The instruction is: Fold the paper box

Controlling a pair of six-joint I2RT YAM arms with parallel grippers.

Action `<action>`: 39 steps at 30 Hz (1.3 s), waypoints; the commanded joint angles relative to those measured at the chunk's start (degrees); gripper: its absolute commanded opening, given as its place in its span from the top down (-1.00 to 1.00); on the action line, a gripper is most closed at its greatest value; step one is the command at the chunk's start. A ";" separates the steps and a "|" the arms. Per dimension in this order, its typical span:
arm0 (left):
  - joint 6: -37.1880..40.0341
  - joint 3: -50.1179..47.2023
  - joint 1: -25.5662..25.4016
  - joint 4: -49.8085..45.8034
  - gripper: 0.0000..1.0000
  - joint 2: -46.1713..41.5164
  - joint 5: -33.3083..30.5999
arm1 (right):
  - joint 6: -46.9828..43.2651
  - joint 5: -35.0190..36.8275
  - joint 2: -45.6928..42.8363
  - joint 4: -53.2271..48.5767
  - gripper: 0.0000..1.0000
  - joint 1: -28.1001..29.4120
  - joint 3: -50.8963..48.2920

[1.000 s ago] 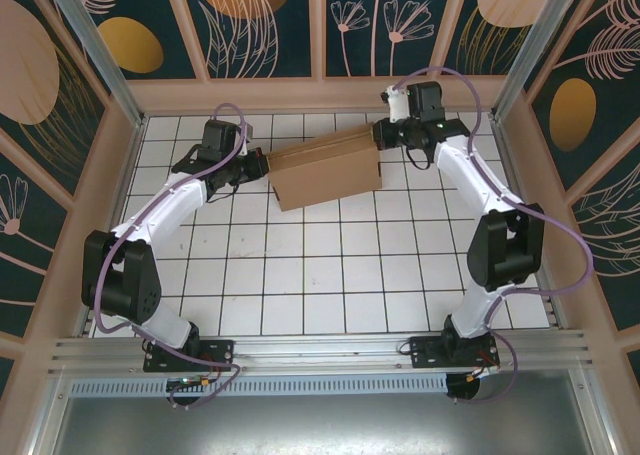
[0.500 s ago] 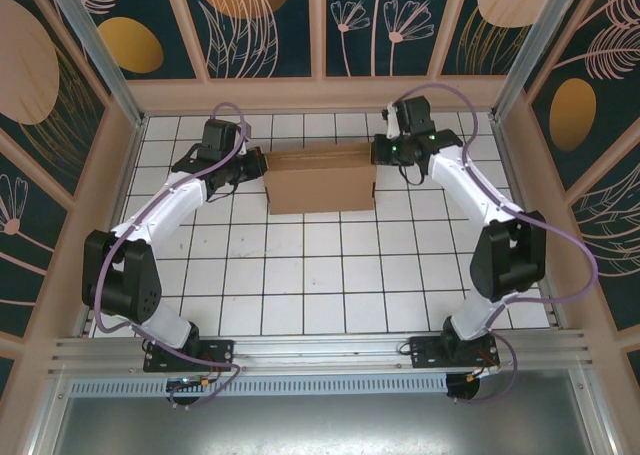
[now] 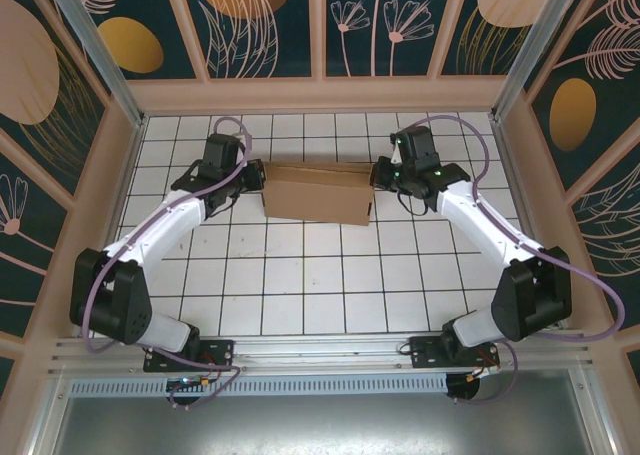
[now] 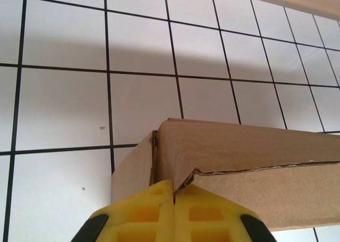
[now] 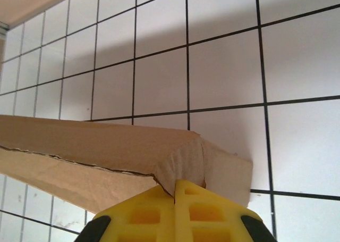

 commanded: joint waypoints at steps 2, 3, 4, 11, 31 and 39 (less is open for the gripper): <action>-0.41 -5.06 -1.42 1.65 1.00 -2.34 0.84 | 7.26 -5.92 -2.08 4.54 1.00 1.64 -1.56; -0.52 -6.48 -1.50 2.48 1.00 -3.02 0.75 | 8.29 -6.37 -2.29 4.82 1.00 1.63 -1.69; -0.57 -7.00 -1.59 3.02 1.00 -3.55 0.54 | 9.17 -6.92 -2.56 5.33 1.00 1.63 -1.94; 0.55 -7.34 -1.95 3.32 1.00 -4.80 -1.10 | 13.68 -10.17 -2.96 6.60 1.00 1.54 -2.77; 0.33 -7.06 -1.94 1.40 1.00 -5.24 -3.98 | -2.21 1.39 -7.97 0.90 1.00 0.49 -8.20; 0.50 -7.61 -1.94 1.40 1.00 -5.34 -3.99 | -4.41 2.46 -9.15 2.67 1.00 0.58 -10.59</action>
